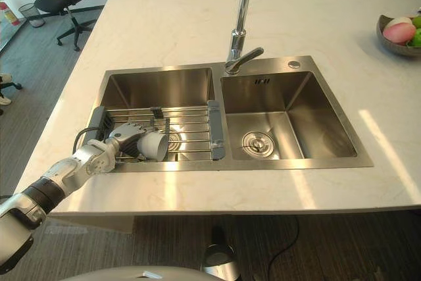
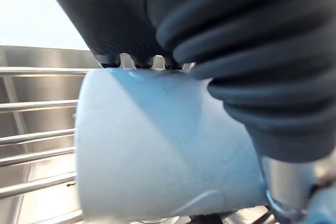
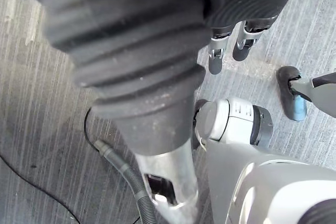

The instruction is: Walk over to the sink, pick up the cup, carry it to the dishwasher, place the cup inside the dishwasher, then close the dishwasher door

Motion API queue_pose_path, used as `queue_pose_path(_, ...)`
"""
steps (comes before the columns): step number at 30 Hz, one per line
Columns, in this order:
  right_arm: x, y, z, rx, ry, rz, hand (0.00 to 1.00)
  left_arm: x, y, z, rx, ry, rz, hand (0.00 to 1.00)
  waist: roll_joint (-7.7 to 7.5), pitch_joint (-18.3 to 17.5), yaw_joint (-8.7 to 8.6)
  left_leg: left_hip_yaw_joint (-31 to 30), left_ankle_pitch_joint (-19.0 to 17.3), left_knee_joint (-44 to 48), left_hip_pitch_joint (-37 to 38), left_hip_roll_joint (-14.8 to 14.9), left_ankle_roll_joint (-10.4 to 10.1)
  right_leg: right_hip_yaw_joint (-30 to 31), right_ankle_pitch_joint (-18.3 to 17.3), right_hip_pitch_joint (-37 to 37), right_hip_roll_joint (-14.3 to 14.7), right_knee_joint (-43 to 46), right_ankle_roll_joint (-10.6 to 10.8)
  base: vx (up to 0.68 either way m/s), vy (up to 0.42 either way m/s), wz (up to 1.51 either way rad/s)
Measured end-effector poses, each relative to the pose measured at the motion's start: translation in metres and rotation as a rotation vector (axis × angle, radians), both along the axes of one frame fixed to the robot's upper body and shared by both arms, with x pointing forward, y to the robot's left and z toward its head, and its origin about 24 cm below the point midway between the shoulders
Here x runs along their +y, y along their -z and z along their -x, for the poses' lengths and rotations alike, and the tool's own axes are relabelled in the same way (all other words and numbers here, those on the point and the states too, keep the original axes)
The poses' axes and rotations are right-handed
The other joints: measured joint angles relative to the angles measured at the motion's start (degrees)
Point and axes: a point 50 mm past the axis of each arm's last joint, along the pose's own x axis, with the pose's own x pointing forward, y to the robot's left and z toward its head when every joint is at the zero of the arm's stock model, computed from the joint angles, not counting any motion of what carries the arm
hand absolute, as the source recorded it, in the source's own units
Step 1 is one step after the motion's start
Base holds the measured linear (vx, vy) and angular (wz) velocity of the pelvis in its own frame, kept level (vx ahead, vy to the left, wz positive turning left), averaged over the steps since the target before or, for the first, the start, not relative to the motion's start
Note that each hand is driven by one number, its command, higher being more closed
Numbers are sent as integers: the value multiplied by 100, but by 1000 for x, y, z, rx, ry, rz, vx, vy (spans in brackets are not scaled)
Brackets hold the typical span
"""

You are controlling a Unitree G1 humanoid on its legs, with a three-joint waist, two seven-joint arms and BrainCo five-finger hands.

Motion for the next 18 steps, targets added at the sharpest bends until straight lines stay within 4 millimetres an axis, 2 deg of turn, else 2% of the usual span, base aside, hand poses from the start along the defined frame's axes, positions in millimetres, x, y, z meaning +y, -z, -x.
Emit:
queue_pose_path(8, -1, 0, 0, 10, -5, 9, 0, 0, 5, 2, -71, 52, 48, 100, 128, 53, -54, 2, -6, 1, 3, 6, -4, 6, 0, -8, 7, -1, 0, -12, -4, 0)
queue_pose_path(11, -2, 0, -1, 7, -24, 25, 0, 2, 3, 5, -166, 88, 90, 100, 130, 54, -60, -1, -6, 3, 2, 20, -5, 5, -1, -8, 19, -2, 0, 0, 0, 0)
queue_pose_path(14, -5, -1, -2, -1, -24, 36, 0, -2, -3, 10, -280, 135, 211, 100, 162, 47, -49, -12, -5, 7, 1, 23, -5, -7, -1, -3, 19, -1, 0, 0, 0, 0)
queue_pose_path(18, -6, -2, -2, -28, -19, 41, 0, -7, -25, 18, -450, 167, 433, 100, 90, 95, -2, -60, 3, 8, -24, 25, 0, -65, -1, 0, 8, -1, 0, -1, 0, 7)
